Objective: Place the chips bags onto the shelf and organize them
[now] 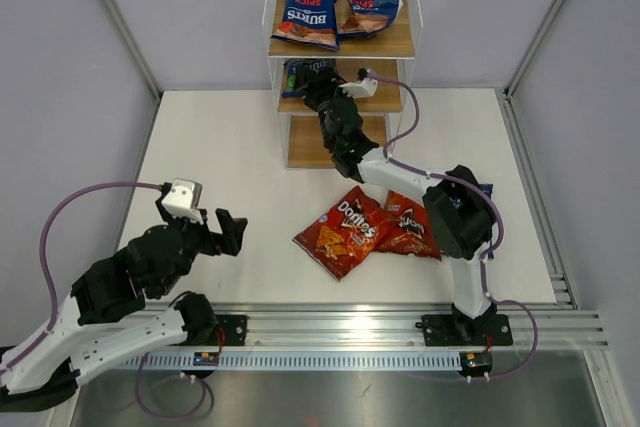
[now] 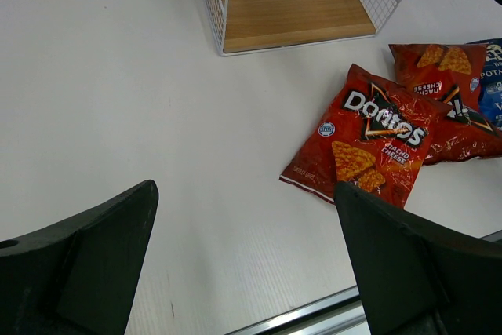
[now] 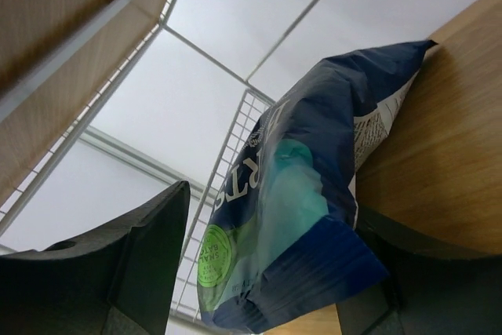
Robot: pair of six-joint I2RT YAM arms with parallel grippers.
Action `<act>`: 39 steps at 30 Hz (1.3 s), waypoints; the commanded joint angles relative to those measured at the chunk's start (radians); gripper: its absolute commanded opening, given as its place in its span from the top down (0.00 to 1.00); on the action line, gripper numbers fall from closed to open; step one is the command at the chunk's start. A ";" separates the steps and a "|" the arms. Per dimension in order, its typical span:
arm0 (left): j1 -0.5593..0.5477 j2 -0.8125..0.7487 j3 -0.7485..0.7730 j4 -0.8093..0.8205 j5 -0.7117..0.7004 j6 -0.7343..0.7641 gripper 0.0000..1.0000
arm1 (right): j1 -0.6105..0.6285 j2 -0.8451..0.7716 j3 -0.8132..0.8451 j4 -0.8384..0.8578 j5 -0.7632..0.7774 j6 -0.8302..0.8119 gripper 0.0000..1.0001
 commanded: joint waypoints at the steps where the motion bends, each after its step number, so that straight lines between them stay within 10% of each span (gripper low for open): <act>1: 0.002 0.006 -0.002 0.034 -0.007 0.013 0.01 | 0.017 -0.058 0.003 -0.195 0.067 0.026 0.26; 20: 0.003 0.015 -0.002 0.033 -0.010 0.007 0.01 | 0.050 -0.129 0.024 -0.512 0.113 0.207 0.23; 26: 0.003 0.016 -0.001 0.031 -0.012 0.007 0.01 | 0.053 -0.164 -0.011 -0.563 0.104 0.257 0.00; 39: 0.002 0.016 0.001 0.027 -0.019 0.002 0.01 | 0.054 -0.245 -0.097 -0.578 0.073 0.256 0.01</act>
